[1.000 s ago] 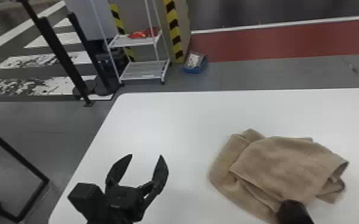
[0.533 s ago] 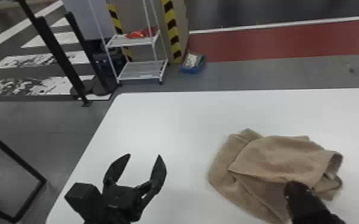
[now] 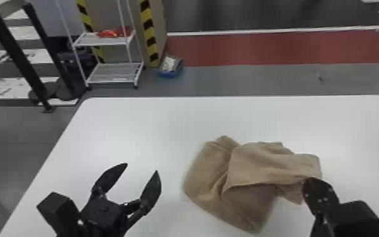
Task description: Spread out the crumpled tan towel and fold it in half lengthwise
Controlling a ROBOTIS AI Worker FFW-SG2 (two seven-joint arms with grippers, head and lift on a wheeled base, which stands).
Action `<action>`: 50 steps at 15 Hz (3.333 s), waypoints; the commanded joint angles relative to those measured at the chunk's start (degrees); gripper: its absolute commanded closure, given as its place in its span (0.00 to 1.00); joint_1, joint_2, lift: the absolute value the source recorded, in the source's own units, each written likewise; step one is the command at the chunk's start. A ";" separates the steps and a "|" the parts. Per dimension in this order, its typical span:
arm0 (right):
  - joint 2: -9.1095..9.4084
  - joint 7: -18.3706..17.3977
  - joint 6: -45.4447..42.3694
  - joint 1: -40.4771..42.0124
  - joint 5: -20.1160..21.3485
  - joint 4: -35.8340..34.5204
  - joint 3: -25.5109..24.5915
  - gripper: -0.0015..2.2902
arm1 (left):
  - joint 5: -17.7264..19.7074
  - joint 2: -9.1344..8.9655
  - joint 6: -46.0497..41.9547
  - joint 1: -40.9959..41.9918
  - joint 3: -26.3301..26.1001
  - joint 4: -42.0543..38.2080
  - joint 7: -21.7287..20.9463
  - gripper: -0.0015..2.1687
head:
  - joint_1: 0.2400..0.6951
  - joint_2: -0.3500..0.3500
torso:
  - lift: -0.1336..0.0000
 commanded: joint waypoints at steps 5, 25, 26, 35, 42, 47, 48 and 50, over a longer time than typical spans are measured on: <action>0.05 -0.09 -0.07 2.75 -7.37 -0.05 -11.05 0.67 | -6.74 -0.20 9.38 -6.53 -4.90 5.44 -2.54 0.10 | 1.00 0.38 | 0.07; 0.05 10.11 -12.73 -0.68 -11.50 4.87 -25.64 0.67 | -15.79 -0.87 15.18 -10.13 -9.65 2.45 1.33 0.87 | 1.00 0.12 | 0.07; 0.05 11.78 -13.60 -1.30 -9.83 5.22 -27.13 0.67 | -15.71 -0.87 17.82 -11.18 -8.60 1.05 0.98 0.87 | 1.00 0.12 | 0.07; 0.05 21.09 -18.70 -5.07 13.63 7.42 -31.96 0.67 | -15.97 -0.87 37.68 -27.36 -2.44 0.52 -0.87 0.87 | 1.00 0.21 | 0.07; 0.05 22.24 -15.19 -18.70 7.31 7.59 -34.25 0.67 | -14.30 -0.87 41.90 -29.20 0.90 -6.60 0.54 0.87 | 1.00 0.20 | 0.07; 0.05 27.25 -7.28 -28.01 6.69 7.15 -35.65 0.66 | -14.65 -0.87 43.13 -28.94 0.46 -9.24 0.01 0.87 | 0.92 0.22 | 0.07; 0.05 29.53 -8.68 -26.96 6.43 7.59 -35.48 0.58 | -14.65 -0.87 43.13 -27.36 0.19 -9.24 -0.87 0.87 | 0.91 0.21 | 0.07; 0.05 30.32 -10.79 -24.94 5.72 9.00 -33.90 0.18 | -14.83 -0.87 42.96 -25.16 -0.86 -9.24 -3.15 0.87 | 0.93 0.21 | 0.07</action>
